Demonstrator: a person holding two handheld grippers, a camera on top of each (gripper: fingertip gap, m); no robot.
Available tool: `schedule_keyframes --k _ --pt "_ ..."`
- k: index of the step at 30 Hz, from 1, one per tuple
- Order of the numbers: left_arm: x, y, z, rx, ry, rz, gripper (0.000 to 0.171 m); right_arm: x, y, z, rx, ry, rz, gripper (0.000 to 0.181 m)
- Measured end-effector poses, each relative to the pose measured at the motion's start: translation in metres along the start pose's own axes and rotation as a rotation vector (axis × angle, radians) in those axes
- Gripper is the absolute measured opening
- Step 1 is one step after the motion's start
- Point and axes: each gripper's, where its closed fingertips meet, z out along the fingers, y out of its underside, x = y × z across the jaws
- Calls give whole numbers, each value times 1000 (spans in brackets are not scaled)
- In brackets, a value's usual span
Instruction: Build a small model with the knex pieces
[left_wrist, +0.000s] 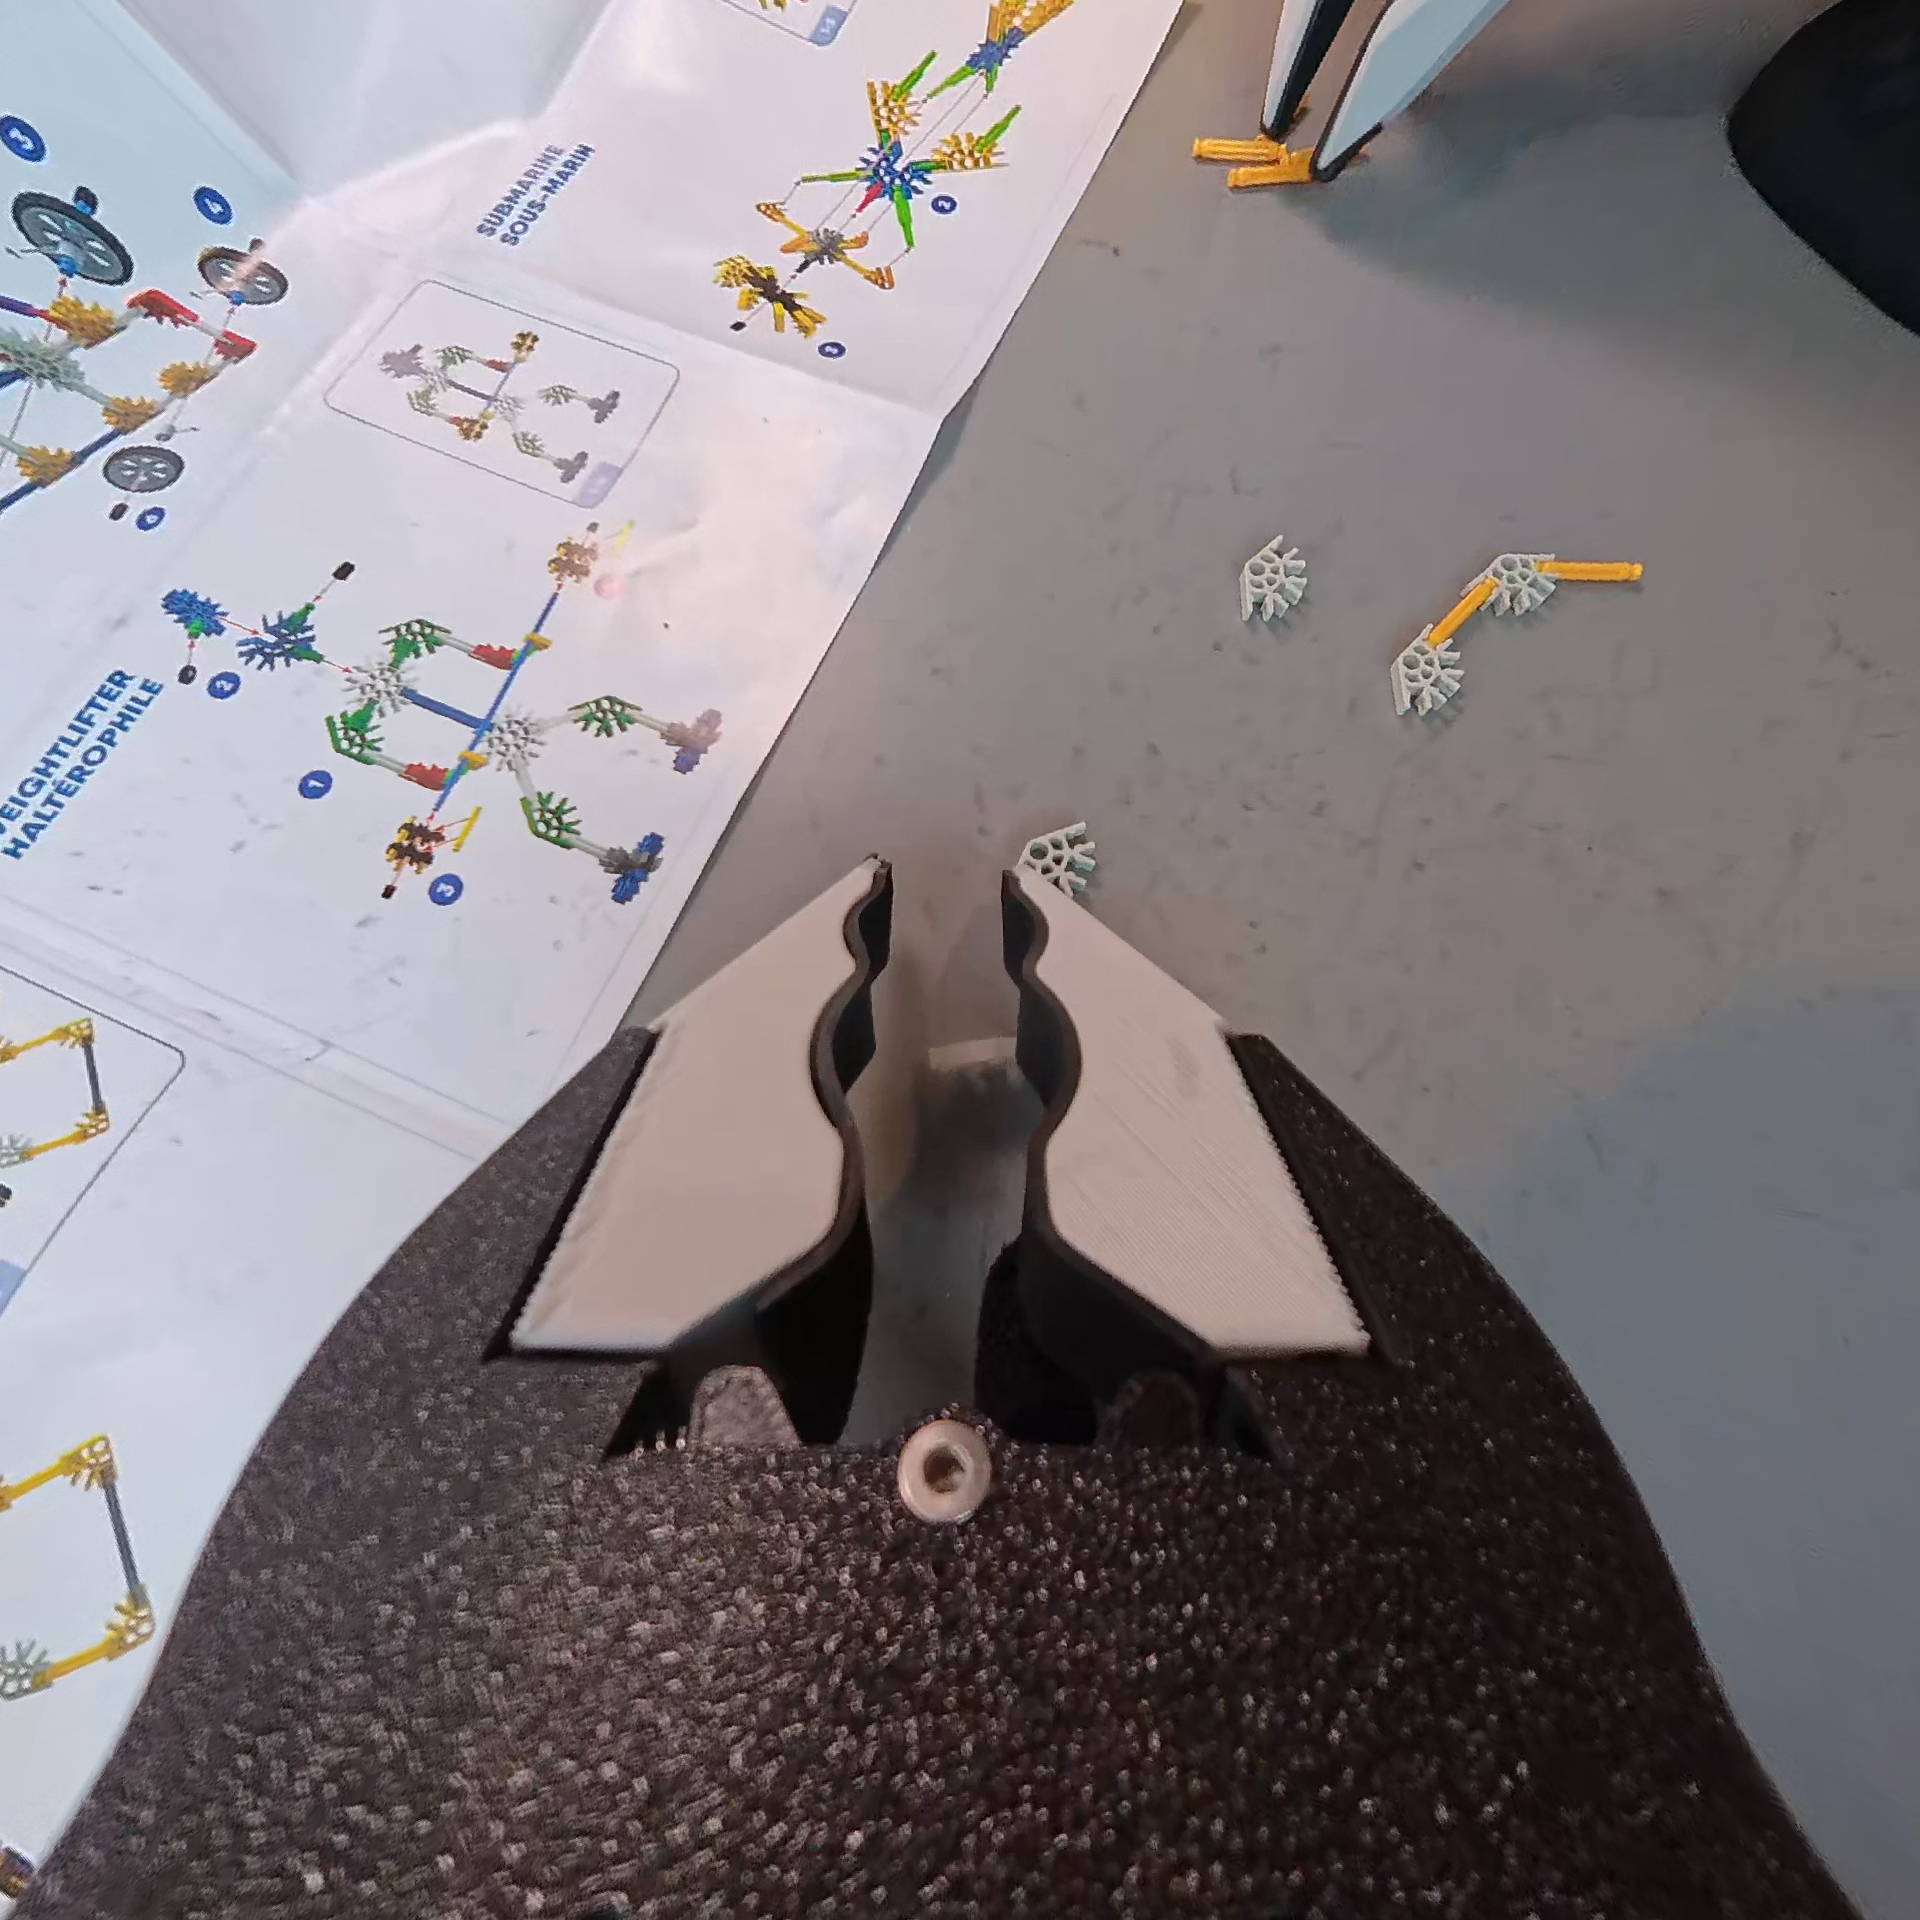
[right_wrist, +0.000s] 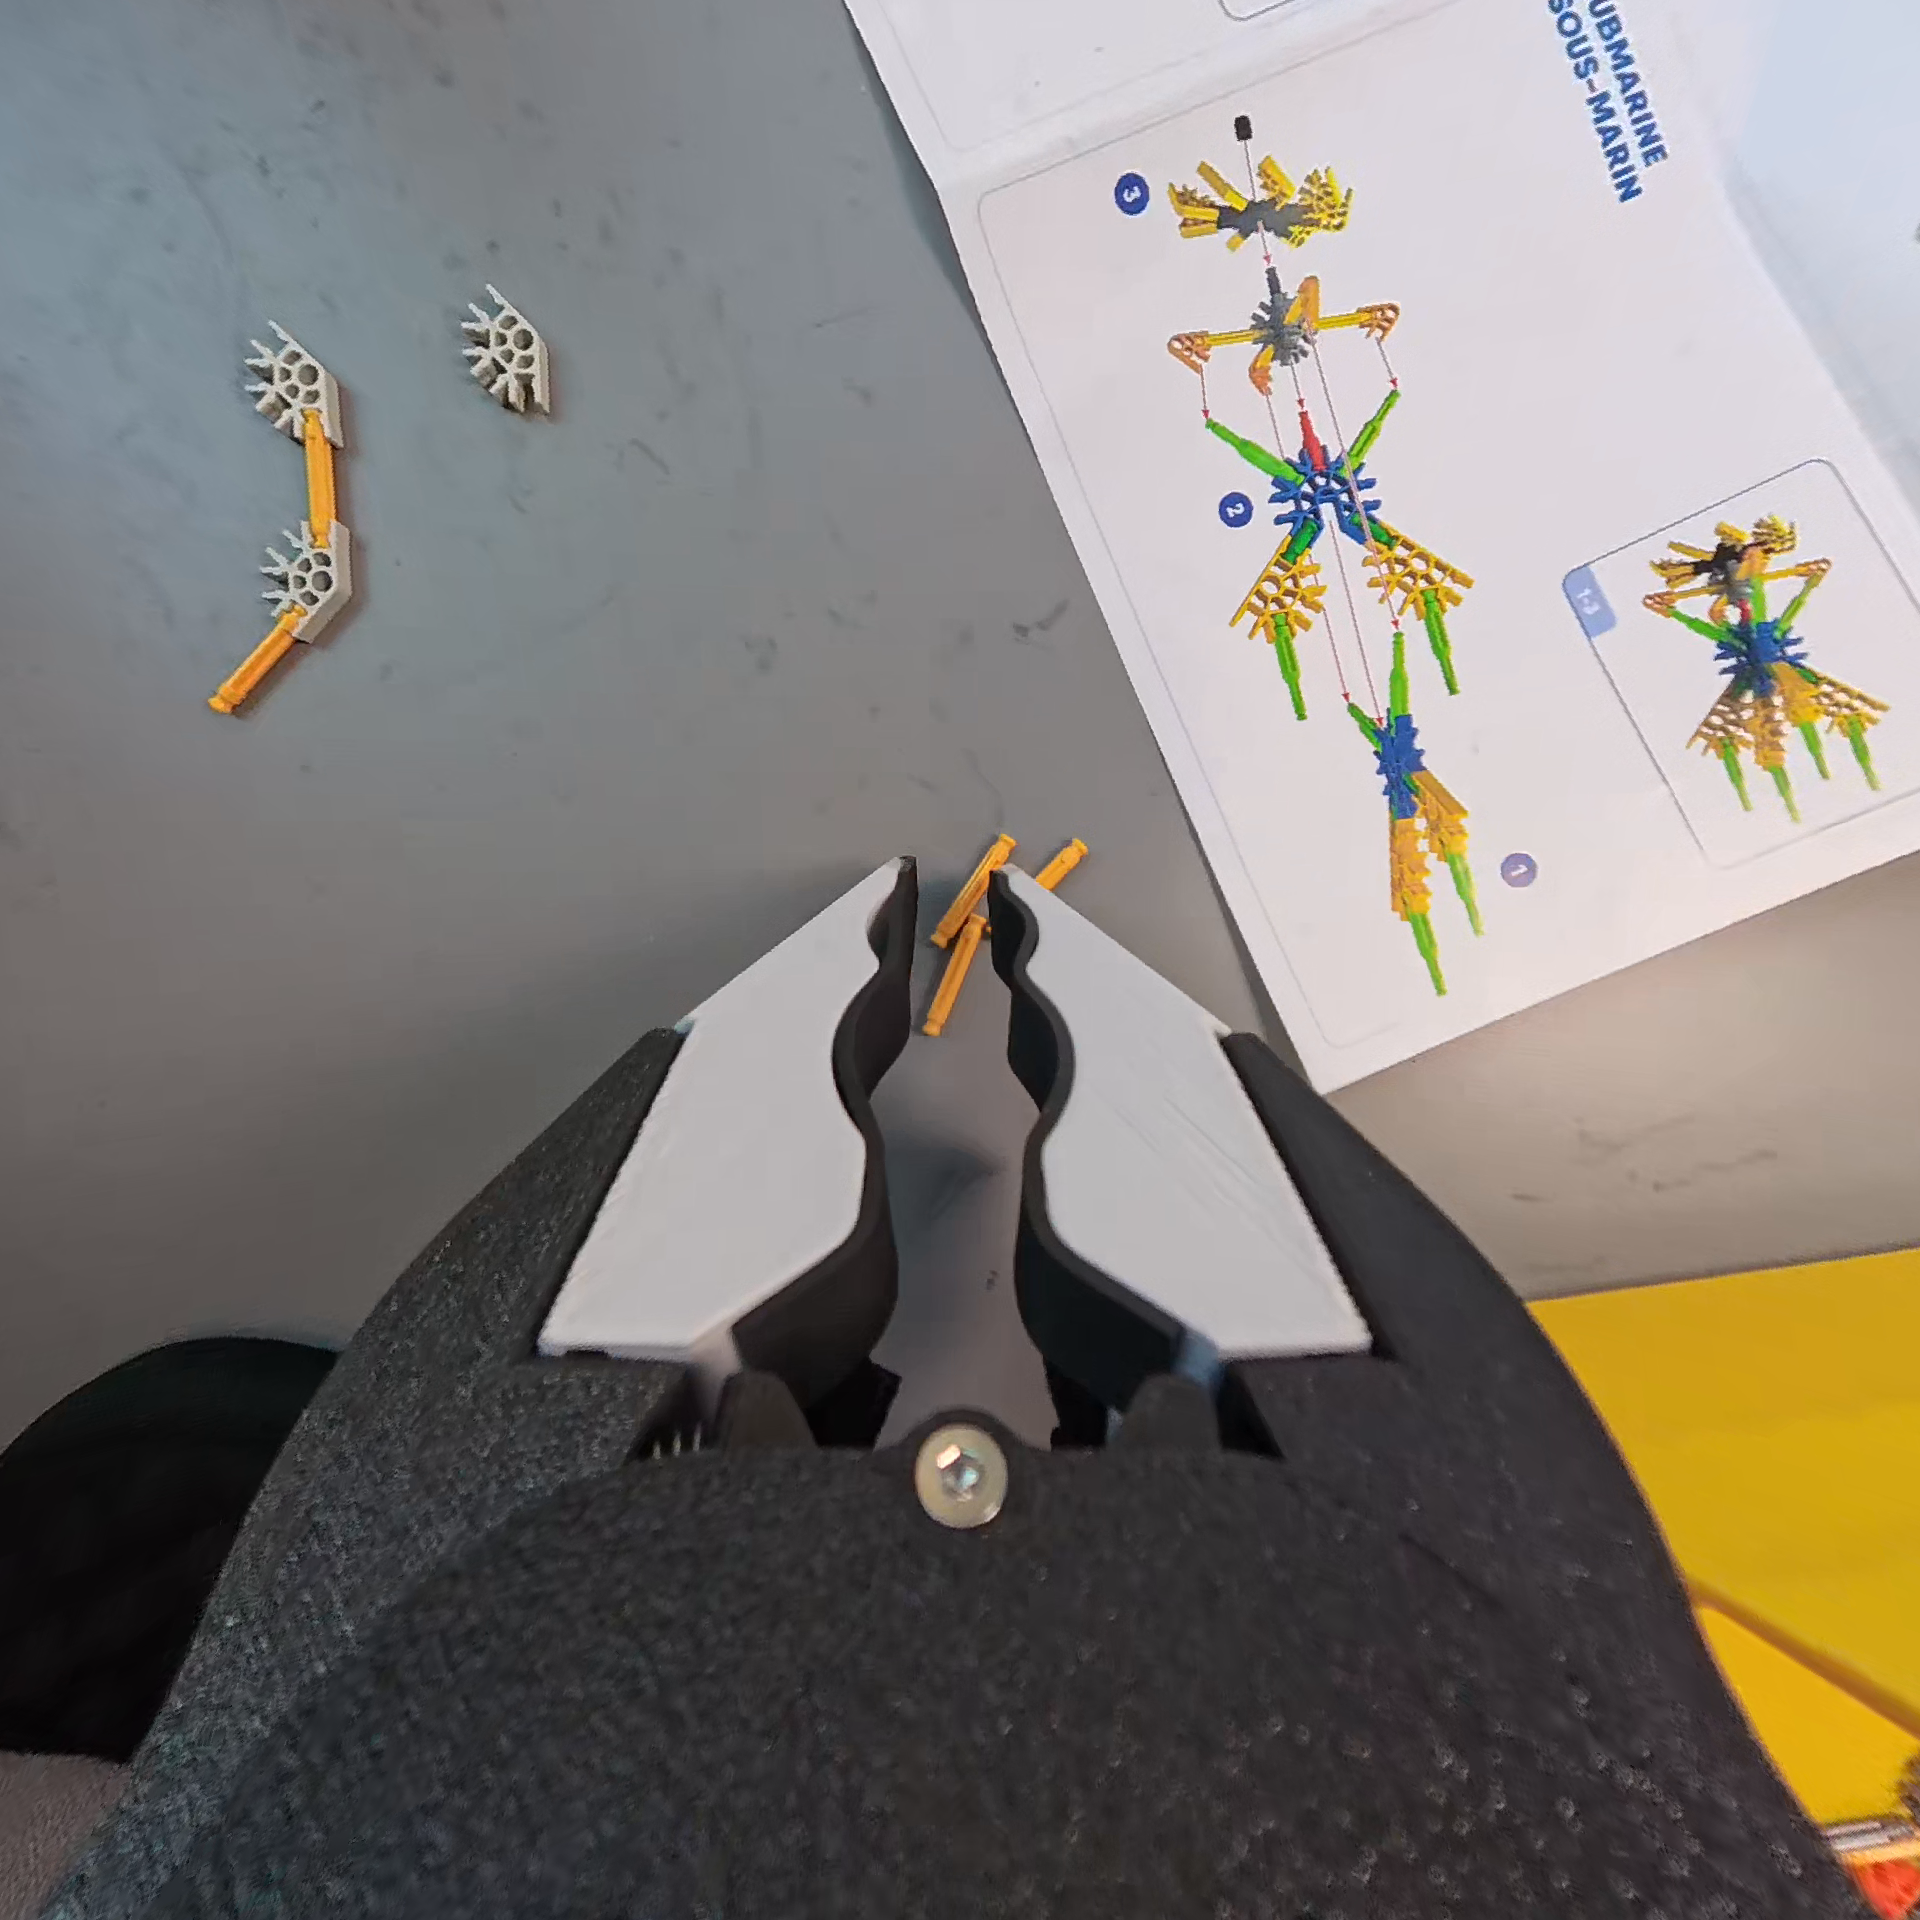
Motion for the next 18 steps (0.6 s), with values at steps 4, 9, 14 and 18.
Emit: schedule_keyframes --k 4,9,14,18 --pt "3 -2 1 5 -4 20 21 2 3 6 -23 5 22 9" --pt "6 -6 0 22 0 31 21 0 1 8 -20 -3 24 2" --pt "26 -19 0 72 67 45 21 -36 -46 7 138 -95 -52 2" --pt "60 -27 3 92 143 152 21 -93 -87 18 231 -173 -206 2"
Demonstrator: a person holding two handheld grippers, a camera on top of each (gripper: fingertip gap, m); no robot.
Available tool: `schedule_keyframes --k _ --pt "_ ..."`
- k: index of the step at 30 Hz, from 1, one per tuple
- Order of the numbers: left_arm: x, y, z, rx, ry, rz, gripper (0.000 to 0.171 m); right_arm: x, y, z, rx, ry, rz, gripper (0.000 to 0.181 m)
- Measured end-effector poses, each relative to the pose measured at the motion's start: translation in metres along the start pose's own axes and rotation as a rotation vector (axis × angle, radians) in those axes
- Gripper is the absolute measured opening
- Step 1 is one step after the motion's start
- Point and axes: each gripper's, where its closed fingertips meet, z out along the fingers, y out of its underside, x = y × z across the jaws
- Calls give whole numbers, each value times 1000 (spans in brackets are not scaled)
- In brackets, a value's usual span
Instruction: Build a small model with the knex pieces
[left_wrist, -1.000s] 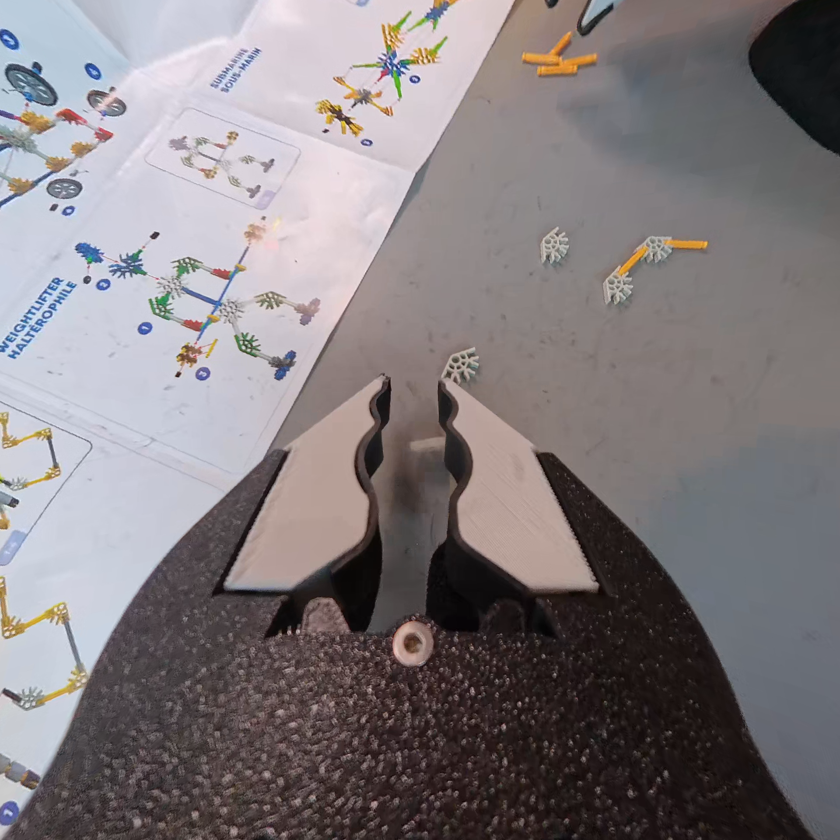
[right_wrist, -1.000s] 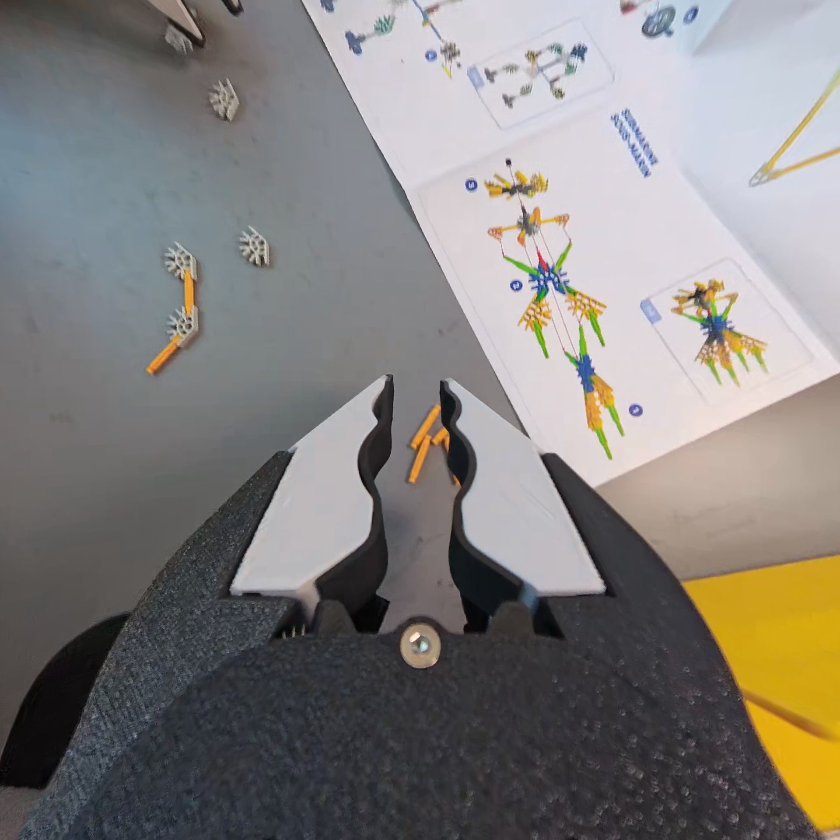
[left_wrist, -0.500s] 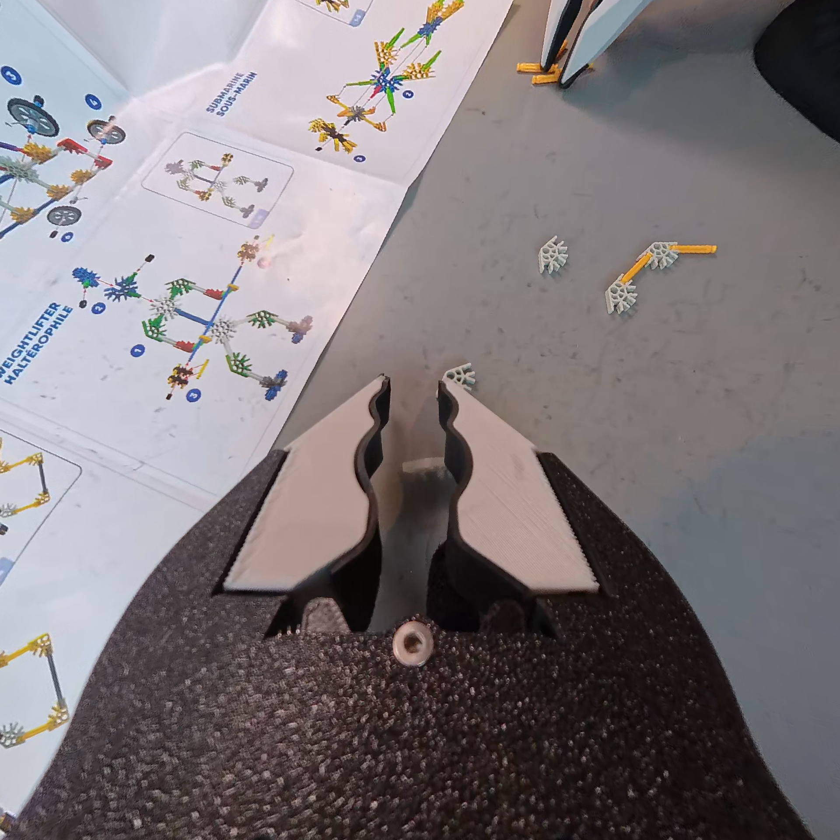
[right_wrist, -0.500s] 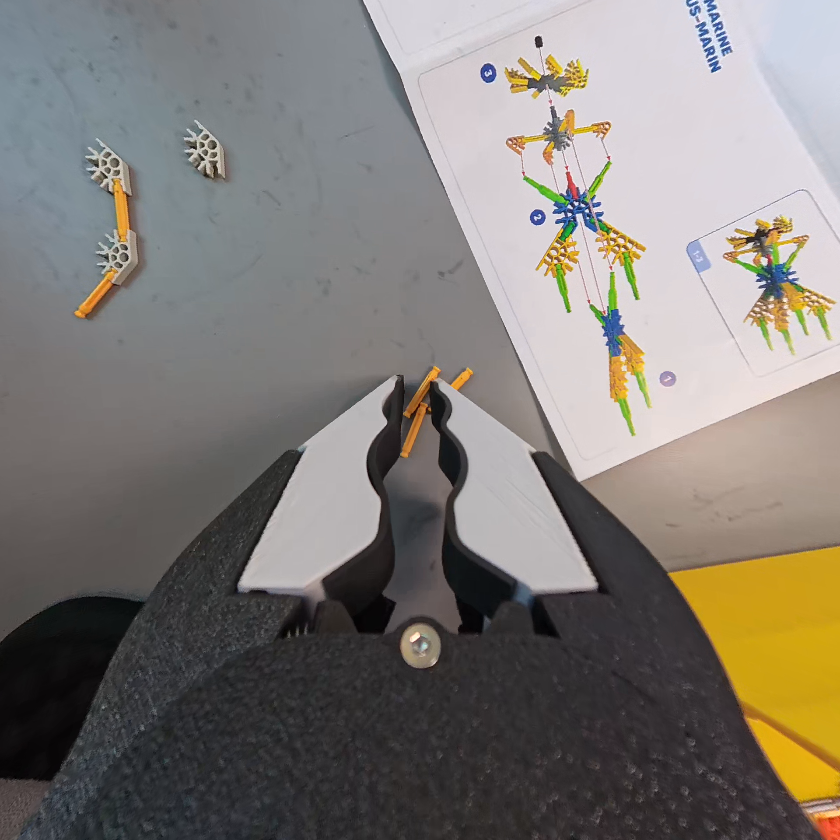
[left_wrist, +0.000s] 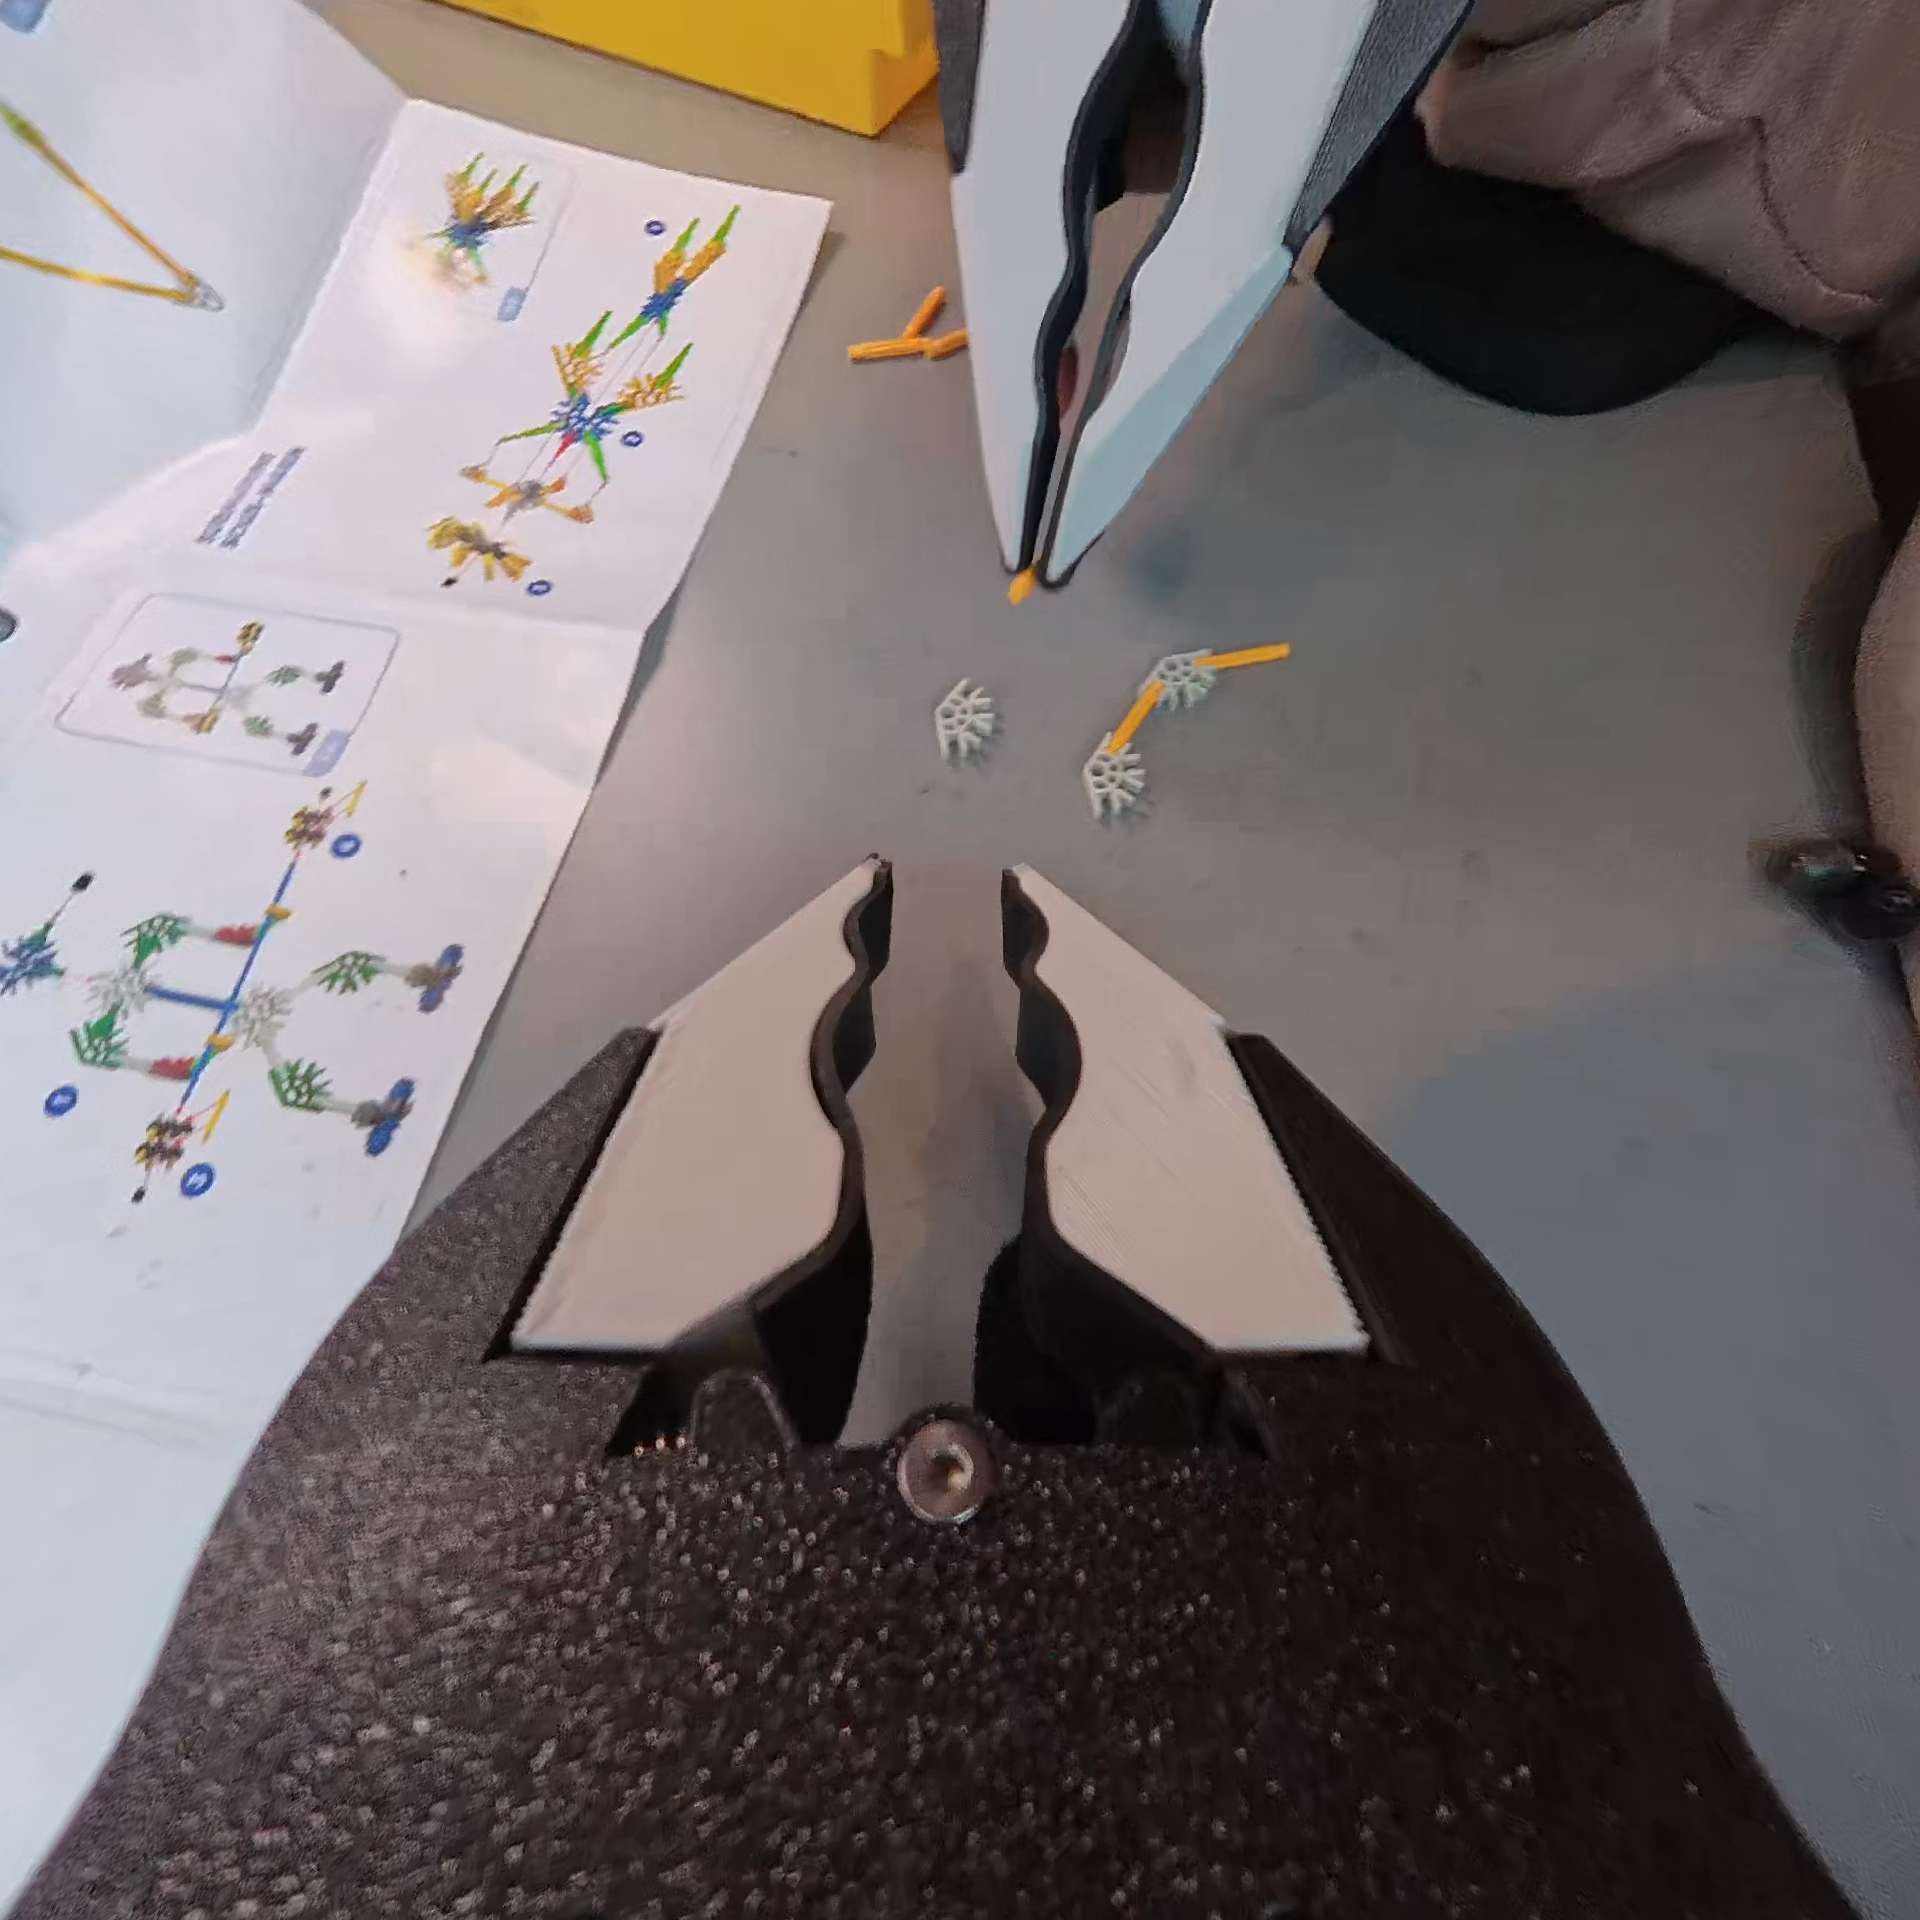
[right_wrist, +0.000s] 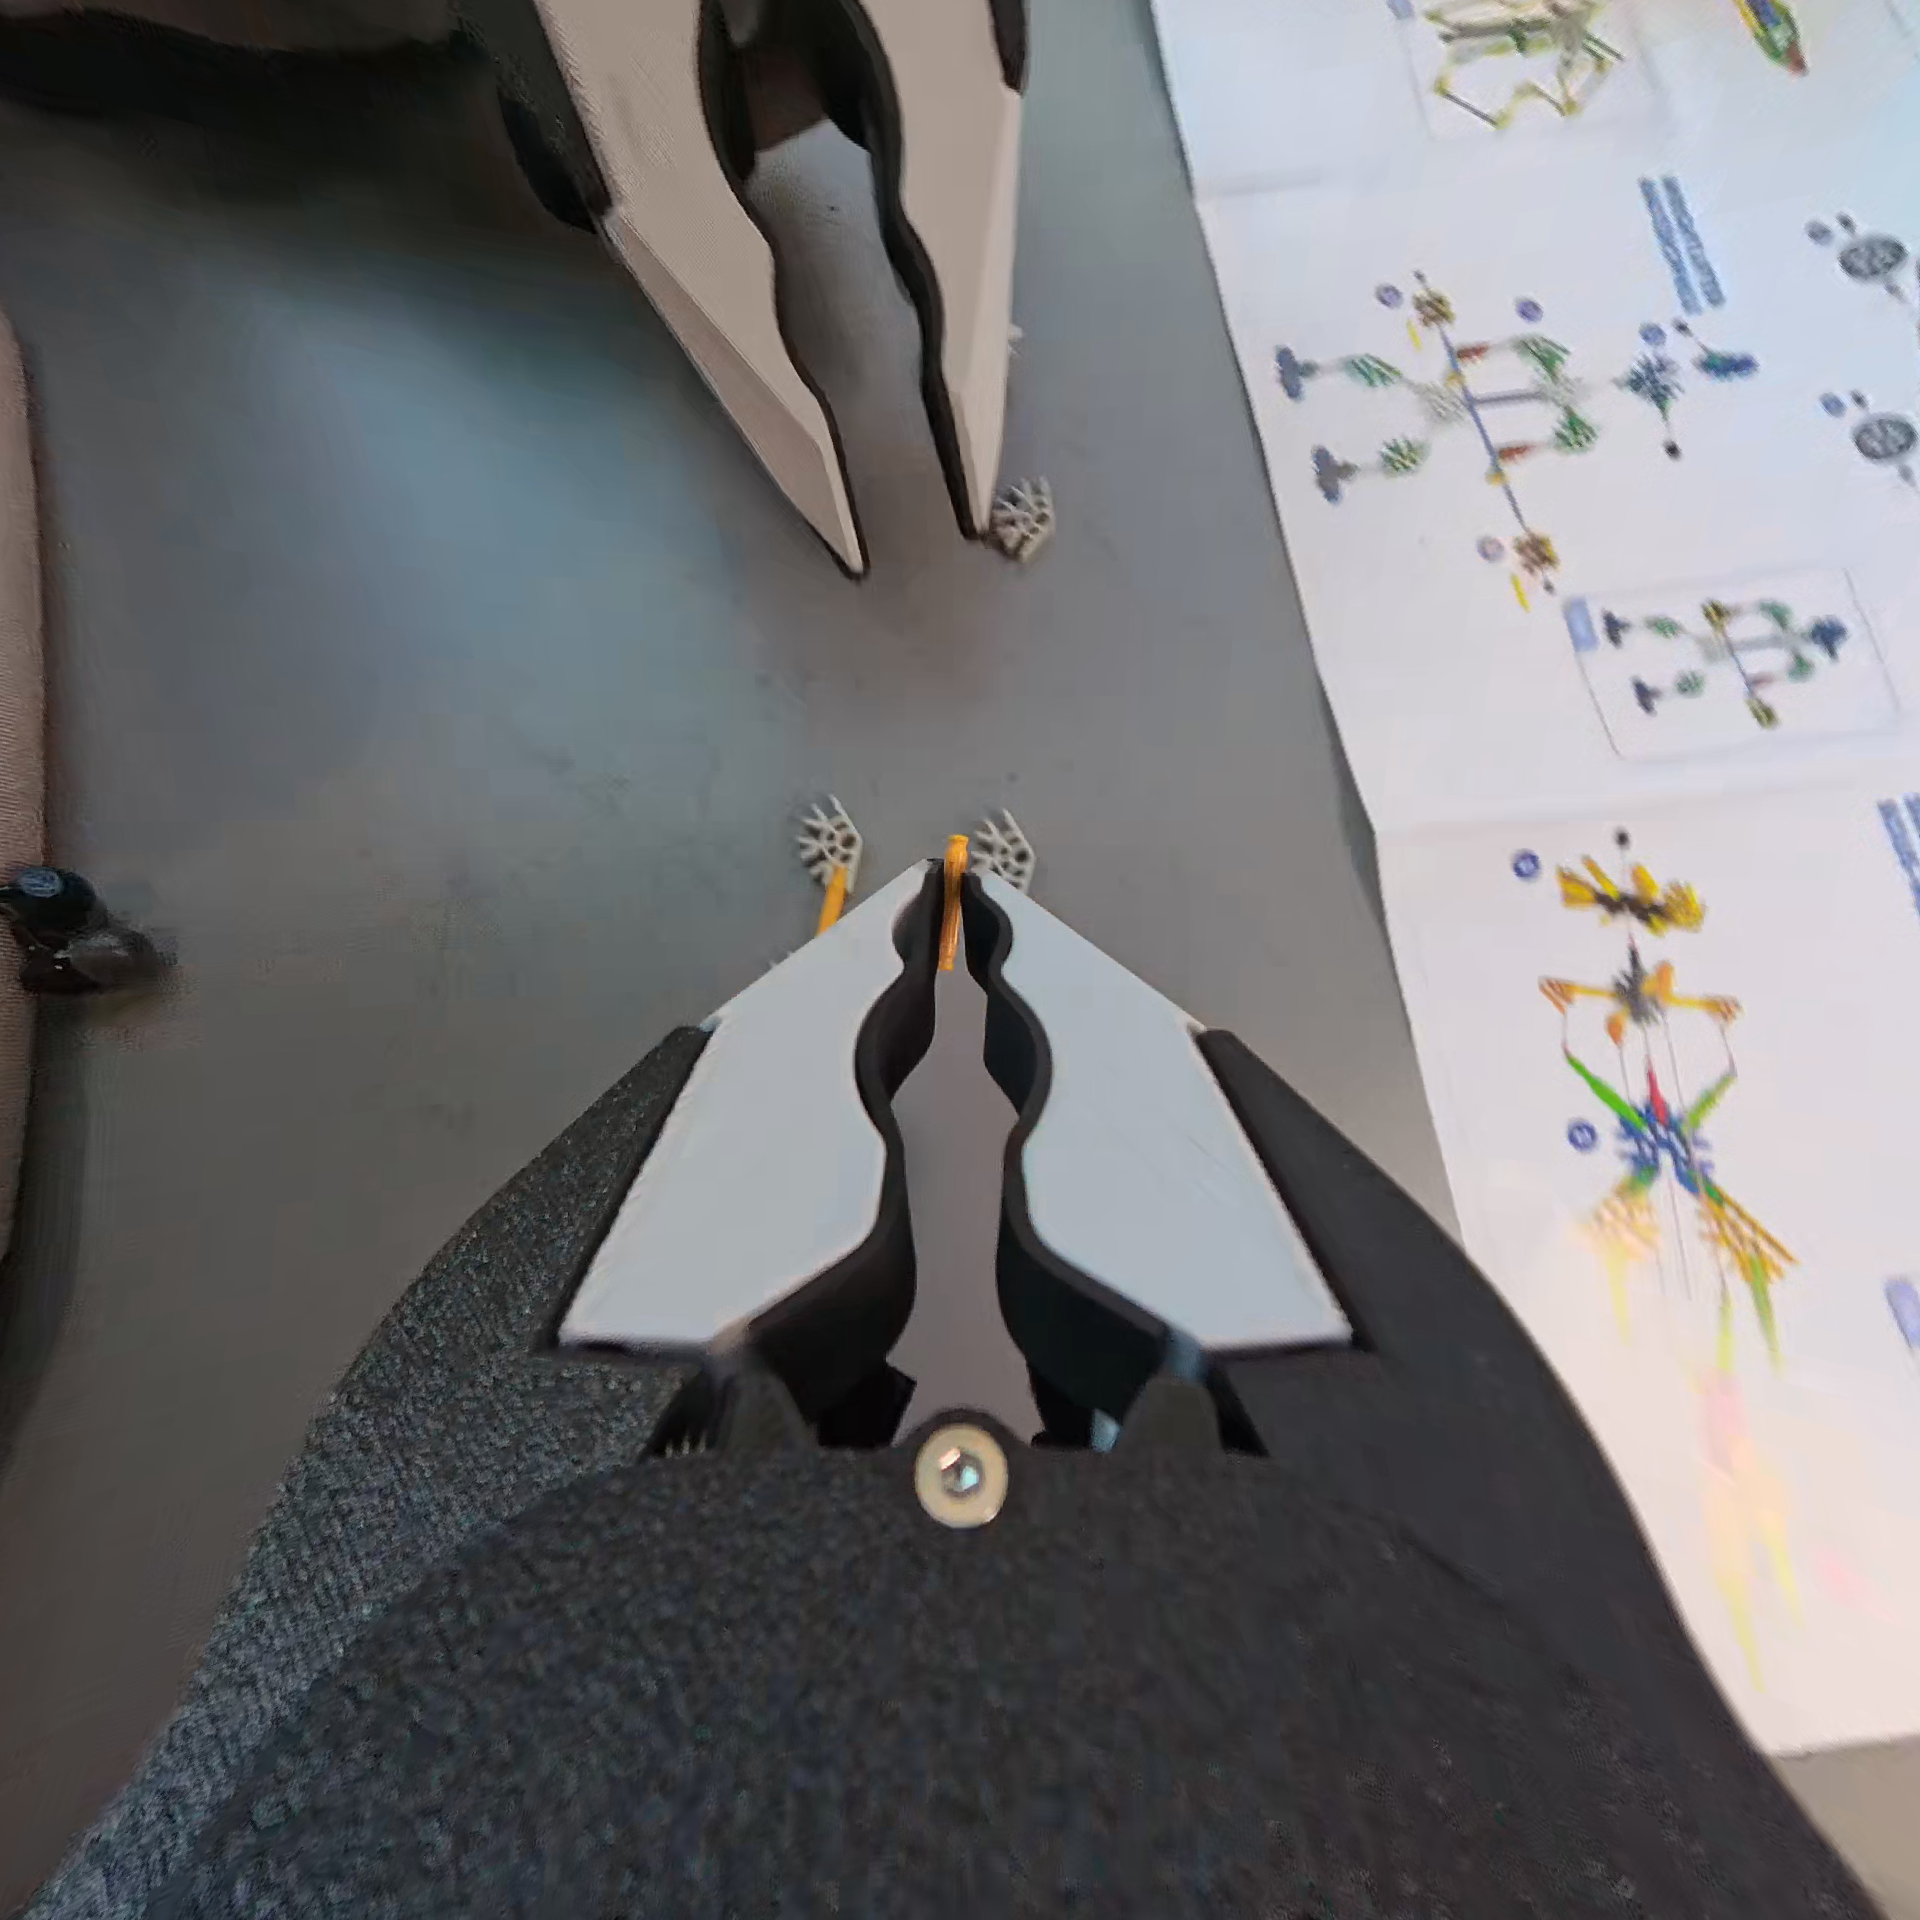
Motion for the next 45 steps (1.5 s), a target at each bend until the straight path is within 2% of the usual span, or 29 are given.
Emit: schedule_keyframes --k 6,20,24,27,33,45 --pt "36 5 15 -63 92 106 18 -27 -16 34 6 -15 -159 2" --pt "44 9 26 -99 88 127 4 -41 -12 40 6 -43 -310 2" --pt "40 8 26 -99 79 82 3 -37 -12 39 6 -19 -320 2" --pt "36 11 27 -113 66 57 3 -32 -8 33 -4 -16 -298 13" --pt "36 15 28 -141 65 7 3 -29 -7 30 5 -12 -290 0" --pt "39 13 32 -148 57 -55 3 -27 -1 29 -25 -20 -267 0"
